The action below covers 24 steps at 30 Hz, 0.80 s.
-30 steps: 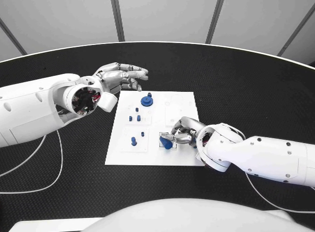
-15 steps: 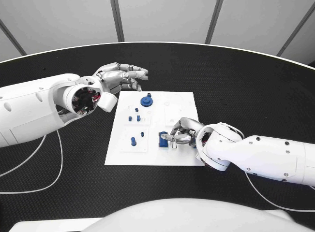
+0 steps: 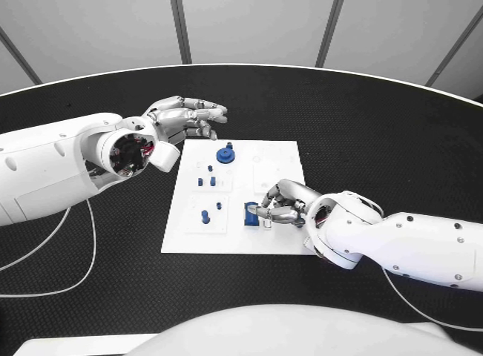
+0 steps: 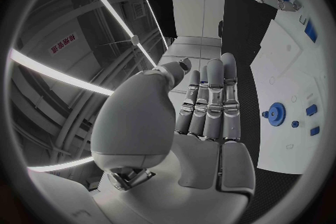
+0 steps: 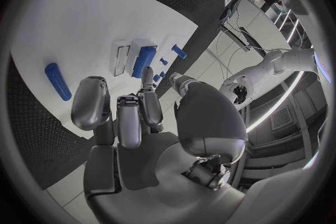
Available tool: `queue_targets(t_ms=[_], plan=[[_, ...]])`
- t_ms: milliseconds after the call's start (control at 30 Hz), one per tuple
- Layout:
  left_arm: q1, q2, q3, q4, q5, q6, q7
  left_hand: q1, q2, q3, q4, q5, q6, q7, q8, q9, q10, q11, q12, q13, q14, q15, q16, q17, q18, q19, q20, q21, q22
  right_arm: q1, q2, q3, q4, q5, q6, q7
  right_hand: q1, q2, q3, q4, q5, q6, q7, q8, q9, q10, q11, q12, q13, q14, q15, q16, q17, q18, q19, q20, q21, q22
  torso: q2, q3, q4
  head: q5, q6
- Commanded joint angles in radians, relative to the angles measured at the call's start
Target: Assemble the parts on the task board
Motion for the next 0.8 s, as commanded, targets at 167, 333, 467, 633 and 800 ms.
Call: queue_targets(t_ms=[167, 333, 467, 633, 800], plan=[[0.0, -0.003, 0.0, 0.0, 0.0, -0.001, 0.001, 0.001, 0.01, -0.005, -0.002, -0.005, -0.003, 0.006, 0.005, 0.001, -0.008, -0.002, 0.006, 0.001, -0.008, 0.001, -0.001, 0.001, 0.007, 0.002, 0.008, -0.006, -0.001, 0.002, -0.128, 0.001, 0.075, -0.001, -0.033, 0.043, 0.131, -0.024, 0.064, -0.089, -0.006, -0.061, 0.018, -0.037, -0.019, -0.009, 0.011, -0.009, 0.047, 0.087, 0.005, 0.005, 0.186, -0.015, 0.001, 0.001, -0.014, 0.114, -0.003, 0.0012, -0.0034, -0.01, 0.0], [0.0, -0.003, 0.0, -0.001, 0.0, 0.0, 0.001, 0.001, 0.01, -0.005, -0.002, -0.005, -0.003, 0.006, 0.005, 0.001, -0.008, -0.002, 0.006, 0.001, -0.008, 0.001, -0.001, 0.001, 0.007, 0.002, 0.008, -0.006, -0.001, 0.004, -0.2, 0.001, 0.095, -0.015, -0.045, 0.051, 0.157, -0.039, 0.081, -0.109, -0.009, -0.063, 0.024, -0.054, -0.029, -0.012, 0.016, -0.012, 0.047, 0.087, 0.01, 0.005, 0.187, -0.015, 0.001, 0.006, -0.015, 0.116, -0.005, 0.0023, -0.0066, -0.02, 0.0], [0.0, -0.002, 0.0, -0.004, 0.0, 0.003, 0.002, 0.001, 0.01, -0.005, -0.002, -0.005, -0.003, 0.006, 0.005, 0.001, -0.008, -0.002, 0.006, 0.001, -0.008, 0.001, -0.001, 0.001, 0.007, 0.002, 0.008, -0.006, -0.001, 0.005, -0.245, 0.0, 0.084, -0.061, -0.048, 0.049, 0.16, -0.043, 0.085, -0.112, -0.01, -0.063, 0.026, -0.058, -0.032, -0.012, 0.017, -0.013, 0.047, 0.088, 0.011, 0.006, 0.189, -0.016, 0.002, 0.007, -0.012, 0.117, -0.008, 0.0048, -0.0114, -0.029, 0.0], [-0.001, 0.0, 0.0, -0.005, 0.0, 0.005, 0.002, 0.001, 0.01, -0.005, -0.002, -0.005, -0.003, 0.006, 0.005, 0.001, -0.008, -0.002, 0.006, 0.001, -0.008, 0.001, -0.001, 0.001, 0.007, 0.002, 0.008, -0.006, -0.001, 0.005, -0.26, 0.0, 0.055, -0.085, -0.047, 0.036, 0.157, -0.046, 0.084, -0.11, -0.013, -0.061, 0.027, -0.061, -0.034, -0.013, 0.019, -0.014, 0.046, 0.088, 0.012, 0.007, 0.191, -0.016, 0.003, 0.008, -0.009, 0.119, -0.008, 0.0059, -0.0119, -0.03, 0.0], [-0.001, -0.001, -0.001, -0.004, 0.0, 0.005, 0.002, 0.001, 0.01, -0.005, -0.002, -0.005, -0.003, 0.006, 0.005, 0.001, -0.008, -0.002, 0.006, 0.001, -0.008, 0.001, -0.001, 0.001, 0.007, 0.002, 0.008, -0.006, -0.001, 0.004, -0.246, -0.001, 0.018, -0.101, -0.044, 0.019, 0.153, -0.045, 0.086, -0.106, -0.014, -0.057, 0.027, -0.062, -0.036, -0.013, 0.019, -0.015, 0.045, 0.088, 0.013, 0.007, 0.189, -0.016, 0.002, 0.009, -0.011, 0.118, -0.007, 0.0051, -0.0101, -0.029, 0.0]])
